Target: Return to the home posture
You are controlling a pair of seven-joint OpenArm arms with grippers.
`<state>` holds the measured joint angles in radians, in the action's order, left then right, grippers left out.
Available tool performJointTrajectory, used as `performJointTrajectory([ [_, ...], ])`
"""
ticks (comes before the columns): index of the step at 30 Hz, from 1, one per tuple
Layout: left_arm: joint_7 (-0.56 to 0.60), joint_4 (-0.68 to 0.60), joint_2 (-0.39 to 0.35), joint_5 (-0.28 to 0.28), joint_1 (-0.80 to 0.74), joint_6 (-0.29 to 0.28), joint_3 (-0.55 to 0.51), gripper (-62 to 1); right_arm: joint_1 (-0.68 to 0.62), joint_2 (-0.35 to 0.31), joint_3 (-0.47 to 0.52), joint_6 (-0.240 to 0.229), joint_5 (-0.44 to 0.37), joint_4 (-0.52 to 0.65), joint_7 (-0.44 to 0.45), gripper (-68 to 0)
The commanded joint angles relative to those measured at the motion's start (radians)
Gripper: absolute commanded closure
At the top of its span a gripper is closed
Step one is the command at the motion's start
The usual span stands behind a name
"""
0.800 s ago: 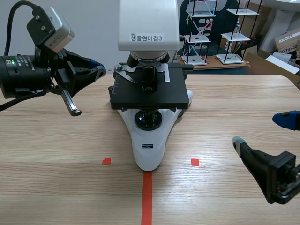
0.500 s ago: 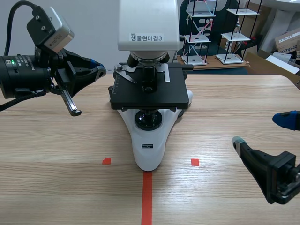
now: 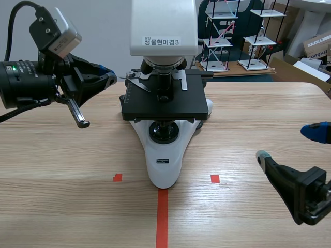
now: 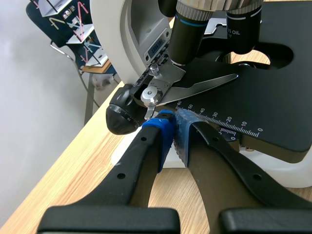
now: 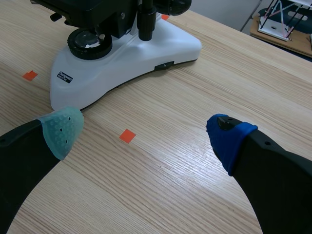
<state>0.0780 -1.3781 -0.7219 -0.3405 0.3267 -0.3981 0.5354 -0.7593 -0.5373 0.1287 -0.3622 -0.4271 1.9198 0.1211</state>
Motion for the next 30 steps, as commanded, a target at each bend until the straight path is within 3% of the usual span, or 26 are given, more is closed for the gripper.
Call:
performJointTrajectory([
  [1,0.008,-0.015,-0.016,-0.023,-0.004,-0.002,-0.022,-1.5,0.011,-0.001,-0.005,0.0,-0.004,0.008,0.011,-55.3],
  [5,0.011,-0.027,-0.031,-0.068,-0.061,-0.006,-0.087,-1.5,0.011,-0.001,-0.005,0.0,-0.004,0.008,0.012,-55.3],
  [8,0.023,-0.05,-0.036,-0.072,-0.137,-0.029,-0.18,-1.5,0.011,-0.001,-0.005,0.0,-0.004,0.008,0.011,-55.3],
  [12,0.035,-0.104,-0.05,-0.121,-0.265,-0.047,-0.311,-1.5,0.011,-0.001,-0.005,0.0,-0.004,0.008,0.012,-55.3],
  [18,0.111,-0.163,-0.04,-0.121,-0.494,-0.048,-0.491,-1.5,0.011,-0.003,-0.005,0.0,-0.004,0.008,0.012,-55.3],
  [24,0.218,-0.212,0.029,-0.12,-0.737,-0.056,-0.65,-1.8,0.011,-0.003,-0.005,0.0,-0.004,0.008,0.012,-55.3],
  [28,0.264,-0.251,0.089,-0.117,-0.869,-0.08,-0.725,-8.4,0.011,-0.003,-0.005,0.0,-0.004,0.008,0.012,-55.3],
  [30,0.285,-0.274,0.115,-0.084,-0.92,-0.096,-0.744,-13.0,0.011,-0.003,-0.005,0.0,-0.004,0.008,0.012,-55.3],
])
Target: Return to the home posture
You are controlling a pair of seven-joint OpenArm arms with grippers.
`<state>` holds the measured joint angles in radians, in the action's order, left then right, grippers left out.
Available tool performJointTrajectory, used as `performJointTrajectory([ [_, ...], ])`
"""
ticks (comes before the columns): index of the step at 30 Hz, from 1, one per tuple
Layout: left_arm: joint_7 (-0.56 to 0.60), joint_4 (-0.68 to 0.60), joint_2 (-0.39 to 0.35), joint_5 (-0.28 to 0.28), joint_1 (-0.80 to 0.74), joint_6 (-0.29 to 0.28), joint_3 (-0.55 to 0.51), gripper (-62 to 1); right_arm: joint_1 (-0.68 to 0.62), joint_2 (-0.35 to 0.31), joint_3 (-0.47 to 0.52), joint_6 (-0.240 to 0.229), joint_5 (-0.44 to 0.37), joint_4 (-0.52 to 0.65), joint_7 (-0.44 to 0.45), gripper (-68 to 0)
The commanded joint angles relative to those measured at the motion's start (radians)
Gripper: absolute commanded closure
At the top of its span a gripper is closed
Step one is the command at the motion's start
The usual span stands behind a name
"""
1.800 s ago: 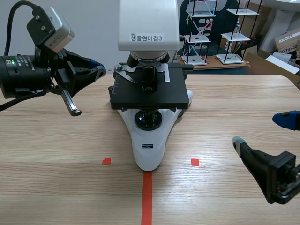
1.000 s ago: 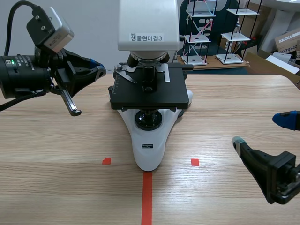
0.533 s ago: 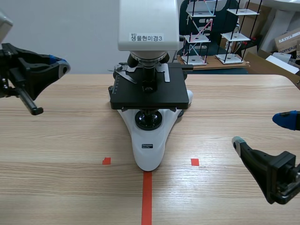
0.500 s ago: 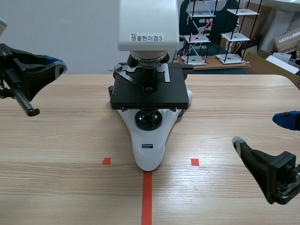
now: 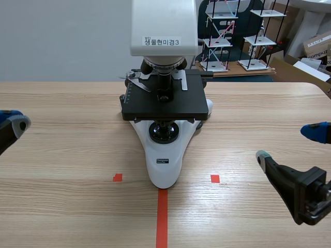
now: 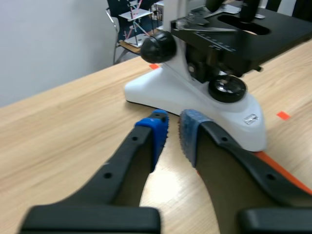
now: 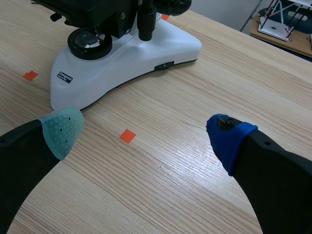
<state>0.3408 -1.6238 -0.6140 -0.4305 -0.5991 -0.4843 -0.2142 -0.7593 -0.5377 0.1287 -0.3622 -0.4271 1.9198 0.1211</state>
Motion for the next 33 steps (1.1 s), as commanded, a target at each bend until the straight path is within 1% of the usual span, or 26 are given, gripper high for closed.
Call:
performJointTrajectory([
  [1,0.034,-0.039,0.021,0.033,-0.017,-0.011,0.0,-15.3,0.011,-0.002,-0.005,0.0,-0.004,0.008,0.012,-55.3],
  [4,0.066,-0.061,0.06,0.109,-0.068,-0.01,-0.007,-21.6,0.011,-0.002,-0.005,0.0,-0.004,0.008,0.012,-55.3],
  [6,0.075,-0.066,0.083,0.14,-0.09,-0.01,-0.007,-25.9,0.011,-0.002,-0.005,0.0,-0.004,0.008,0.012,-55.3],
  [8,0.08,-0.068,0.102,0.144,-0.109,-0.01,-0.007,-31.8,0.011,-0.002,-0.005,0.0,-0.004,0.008,0.012,-55.3],
  [9,0.083,-0.068,0.111,0.144,-0.119,-0.009,-0.007,-36.3,0.011,-0.002,-0.005,0.0,-0.004,0.008,0.012,-55.3],
  [12,0.114,-0.068,0.141,0.143,-0.14,-0.005,-0.007,-53.3,0.011,-0.002,-0.005,0.0,-0.004,0.008,0.012,-55.3],
  [13,0.123,-0.068,0.151,0.143,-0.15,-0.005,-0.007,-56.7,0.011,-0.002,-0.005,0.0,-0.004,0.008,0.013,-55.3],
  [14,0.137,-0.068,0.158,0.144,-0.155,-0.005,-0.007,-58.6,0.011,-0.002,-0.005,0.0,-0.004,0.008,0.012,-55.3],
  [16,0.169,-0.068,0.173,0.144,-0.171,-0.005,-0.007,-59.9,0.011,-0.002,-0.005,0.0,-0.004,0.008,0.012,-55.3],
  [19,0.225,-0.068,0.194,0.144,-0.195,-0.005,-0.007,-59.9,0.011,-0.002,-0.005,0.0,-0.004,0.008,0.012,-55.3],
  [22,0.266,-0.069,0.209,0.166,-0.21,-0.003,-0.007,-59.9,0.011,-0.002,-0.005,0.0,-0.004,0.008,0.012,-55.3],
  [24,0.27,-0.069,0.217,0.187,-0.212,0.003,-0.007,-59.8,0.011,-0.002,-0.005,0.0,-0.004,0.008,0.012,-55.3],
  [26,0.269,-0.069,0.217,0.188,-0.213,0.003,-0.007,-59.8,0.011,-0.002,-0.005,0.0,-0.004,0.008,0.013,-55.3],
  [28,0.27,-0.069,0.217,0.188,-0.212,0.019,-0.007,-59.8,0.011,-0.002,-0.005,0.0,-0.004,0.008,0.012,-55.3],
  [33,0.272,-0.069,0.217,0.188,-0.212,0.025,-0.007,-59.8,0.011,-0.002,-0.005,0.0,-0.004,0.008,0.012,-55.3],
])
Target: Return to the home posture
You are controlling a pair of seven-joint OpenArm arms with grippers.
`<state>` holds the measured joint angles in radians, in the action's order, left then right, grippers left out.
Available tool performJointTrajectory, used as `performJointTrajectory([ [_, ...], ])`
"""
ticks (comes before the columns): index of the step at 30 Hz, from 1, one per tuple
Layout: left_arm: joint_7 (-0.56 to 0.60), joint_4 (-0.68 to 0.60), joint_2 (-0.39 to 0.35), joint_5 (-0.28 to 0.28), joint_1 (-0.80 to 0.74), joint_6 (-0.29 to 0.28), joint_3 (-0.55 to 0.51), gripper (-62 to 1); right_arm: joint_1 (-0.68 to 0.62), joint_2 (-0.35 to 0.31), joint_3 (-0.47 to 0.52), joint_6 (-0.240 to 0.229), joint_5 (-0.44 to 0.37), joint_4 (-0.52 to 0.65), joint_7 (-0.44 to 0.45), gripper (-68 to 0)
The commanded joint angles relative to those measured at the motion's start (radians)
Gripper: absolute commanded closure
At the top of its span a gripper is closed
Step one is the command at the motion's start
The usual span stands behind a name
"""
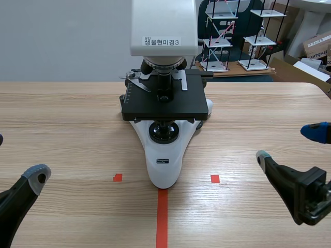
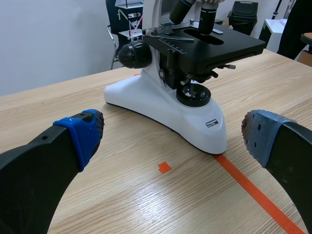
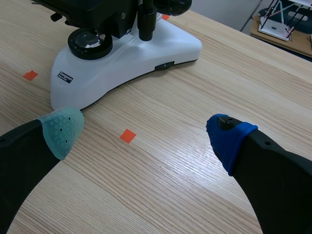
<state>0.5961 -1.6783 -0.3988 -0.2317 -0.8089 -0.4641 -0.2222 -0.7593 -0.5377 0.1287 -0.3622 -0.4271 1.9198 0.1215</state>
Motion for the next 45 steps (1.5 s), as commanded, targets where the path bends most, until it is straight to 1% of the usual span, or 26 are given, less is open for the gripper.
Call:
performJointTrajectory([
  [1,0.018,-0.014,0.002,-0.01,-0.002,0.005,0.001,-59.8,0.011,-0.002,-0.005,0.0,-0.004,0.008,0.012,-55.3],
  [4,0.037,-0.014,0.002,-0.01,-0.004,0.005,0.001,-59.8,0.011,-0.002,-0.005,0.0,-0.004,0.008,0.012,-55.3],
  [45,0.04,-0.014,0.002,-0.01,-0.008,0.005,0.001,-59.8,0.011,-0.002,-0.005,0.0,-0.004,0.008,0.013,-55.3],
])
